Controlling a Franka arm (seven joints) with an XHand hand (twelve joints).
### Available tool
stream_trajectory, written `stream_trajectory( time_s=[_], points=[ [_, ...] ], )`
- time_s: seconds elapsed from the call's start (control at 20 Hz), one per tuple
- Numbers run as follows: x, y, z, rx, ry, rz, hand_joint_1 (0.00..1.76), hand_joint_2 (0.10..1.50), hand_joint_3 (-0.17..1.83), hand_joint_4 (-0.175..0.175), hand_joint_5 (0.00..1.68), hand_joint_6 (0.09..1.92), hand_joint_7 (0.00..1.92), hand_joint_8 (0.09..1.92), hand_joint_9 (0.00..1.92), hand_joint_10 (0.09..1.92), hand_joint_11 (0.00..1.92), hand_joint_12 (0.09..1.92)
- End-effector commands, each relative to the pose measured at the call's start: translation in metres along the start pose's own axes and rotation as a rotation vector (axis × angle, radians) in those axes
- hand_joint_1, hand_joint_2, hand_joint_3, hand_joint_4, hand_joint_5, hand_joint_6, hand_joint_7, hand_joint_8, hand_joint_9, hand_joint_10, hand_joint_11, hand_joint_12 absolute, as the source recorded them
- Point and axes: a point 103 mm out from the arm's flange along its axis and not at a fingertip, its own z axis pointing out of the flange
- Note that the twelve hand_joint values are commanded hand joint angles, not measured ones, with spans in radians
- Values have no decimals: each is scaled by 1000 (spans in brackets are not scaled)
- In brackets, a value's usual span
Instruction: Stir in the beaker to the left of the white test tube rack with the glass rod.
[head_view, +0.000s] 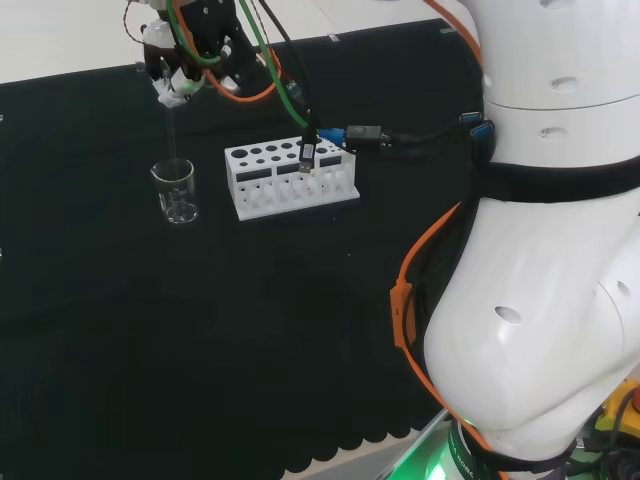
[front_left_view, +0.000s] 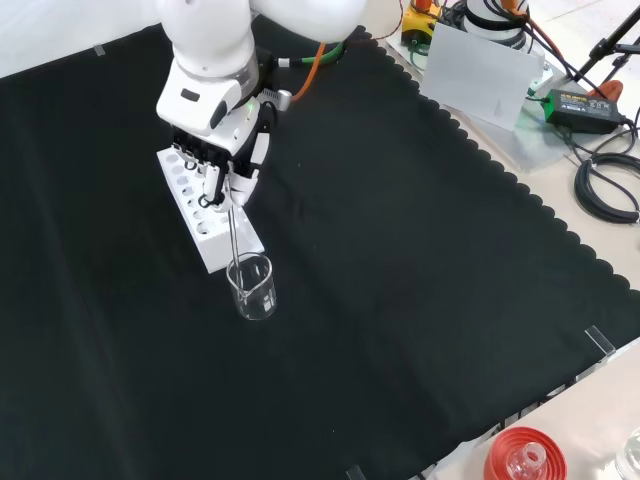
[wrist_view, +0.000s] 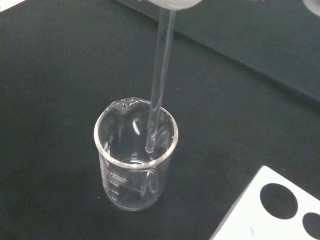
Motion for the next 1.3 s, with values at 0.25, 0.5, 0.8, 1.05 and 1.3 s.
stream_trajectory(
  time_s=[0.25,0.5,0.8,1.05,1.3],
  points=[
    [24,-25,-11,-8,-10,16,1203,1120,-175,-175,1150,764,1679,636,1920,337,1783,569],
    [52,-19,-15,-11,-16,-13,1203,1120,-175,-175,1150,764,1679,636,1920,337,1783,570],
    [63,-3,-15,-11,-19,-43,1203,1120,-175,-175,1150,764,1680,635,1920,337,1783,570],
    [61,7,-15,-16,-26,-39,1203,1120,-175,-175,1150,763,1680,635,1920,337,1783,571],
    [5,23,-9,4,43,-28,1203,1120,-175,-175,1150,763,1680,634,1920,337,1782,571]
  ],
)
